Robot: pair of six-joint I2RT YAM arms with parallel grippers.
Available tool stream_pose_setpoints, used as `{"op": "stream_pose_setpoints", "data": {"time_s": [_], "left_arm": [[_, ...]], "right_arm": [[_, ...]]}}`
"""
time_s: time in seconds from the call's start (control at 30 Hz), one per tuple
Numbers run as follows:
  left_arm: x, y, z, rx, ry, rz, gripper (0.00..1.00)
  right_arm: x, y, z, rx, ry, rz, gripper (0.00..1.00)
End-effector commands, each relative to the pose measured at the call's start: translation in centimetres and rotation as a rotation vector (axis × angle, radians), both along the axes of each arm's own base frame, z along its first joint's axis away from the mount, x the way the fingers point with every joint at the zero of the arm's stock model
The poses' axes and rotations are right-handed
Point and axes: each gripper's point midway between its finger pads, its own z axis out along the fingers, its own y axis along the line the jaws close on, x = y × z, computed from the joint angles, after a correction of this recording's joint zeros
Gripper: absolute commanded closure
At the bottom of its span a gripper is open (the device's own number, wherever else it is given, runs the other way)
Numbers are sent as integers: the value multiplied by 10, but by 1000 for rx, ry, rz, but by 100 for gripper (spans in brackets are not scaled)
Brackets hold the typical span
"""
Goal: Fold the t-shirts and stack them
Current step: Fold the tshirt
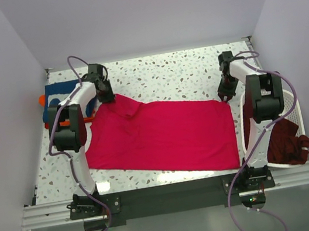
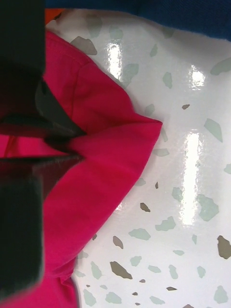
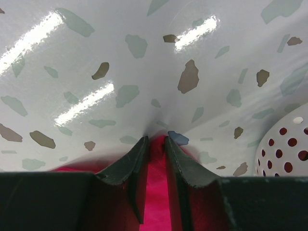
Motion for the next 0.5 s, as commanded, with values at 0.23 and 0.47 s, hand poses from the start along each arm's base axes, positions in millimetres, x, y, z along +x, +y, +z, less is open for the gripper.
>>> {"op": "stream_pose_setpoints", "data": {"time_s": [0.23, 0.47], "left_arm": [[-13, -7, 25, -47, 18, -27, 100], [-24, -5, 57, -70, 24, -35, 100]], "right_arm": [[-22, -7, -5, -30, 94, 14, 100], [-34, -4, 10, -16, 73, 48, 100]]}}
